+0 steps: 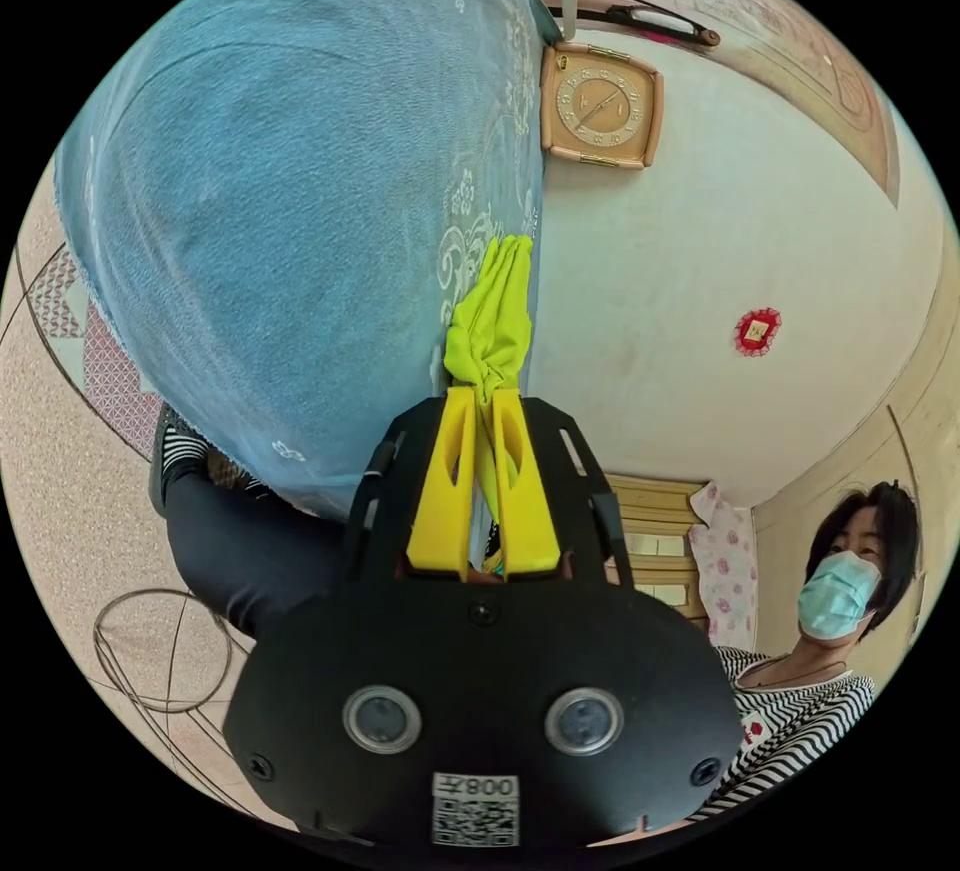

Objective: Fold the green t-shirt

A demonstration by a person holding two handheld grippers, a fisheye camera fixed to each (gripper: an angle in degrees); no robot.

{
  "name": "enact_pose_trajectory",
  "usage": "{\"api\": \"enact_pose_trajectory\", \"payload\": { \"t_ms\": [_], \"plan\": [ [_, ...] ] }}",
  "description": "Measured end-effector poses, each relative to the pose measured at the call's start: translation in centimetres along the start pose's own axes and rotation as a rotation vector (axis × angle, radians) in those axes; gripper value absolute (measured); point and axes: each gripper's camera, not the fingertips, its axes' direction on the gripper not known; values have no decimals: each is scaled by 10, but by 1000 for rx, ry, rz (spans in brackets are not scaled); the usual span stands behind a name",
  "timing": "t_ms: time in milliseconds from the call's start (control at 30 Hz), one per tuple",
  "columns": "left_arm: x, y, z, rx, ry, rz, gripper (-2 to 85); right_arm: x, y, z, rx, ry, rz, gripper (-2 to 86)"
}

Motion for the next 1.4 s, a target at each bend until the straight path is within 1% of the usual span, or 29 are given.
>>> {"api": "enact_pose_trajectory", "payload": {
  "t_ms": [200, 400, 600, 833, 1067, 1400],
  "plan": [
    [22, 38, -19, -24, 15, 82, 30, 23, 22, -20, 19, 19, -17, 25],
    [49, 87, -37, -61, 64, 160, 27, 37, 63, -46, 41, 31, -76, 23],
    [79, 141, -53, -80, 137, 255, 27, 41, 118, -76, 74, 14, -185, 20],
    [121, 209, -64, -106, 229, 390, 26, 36, 195, -120, 119, -1, -375, 18],
    [152, 275, -56, -155, 303, 454, 26, 63, 273, -169, 187, -48, -494, 18],
    [195, 350, -12, -257, 350, 516, 25, 124, 366, -241, 292, -62, -568, 18]
  ]
}}
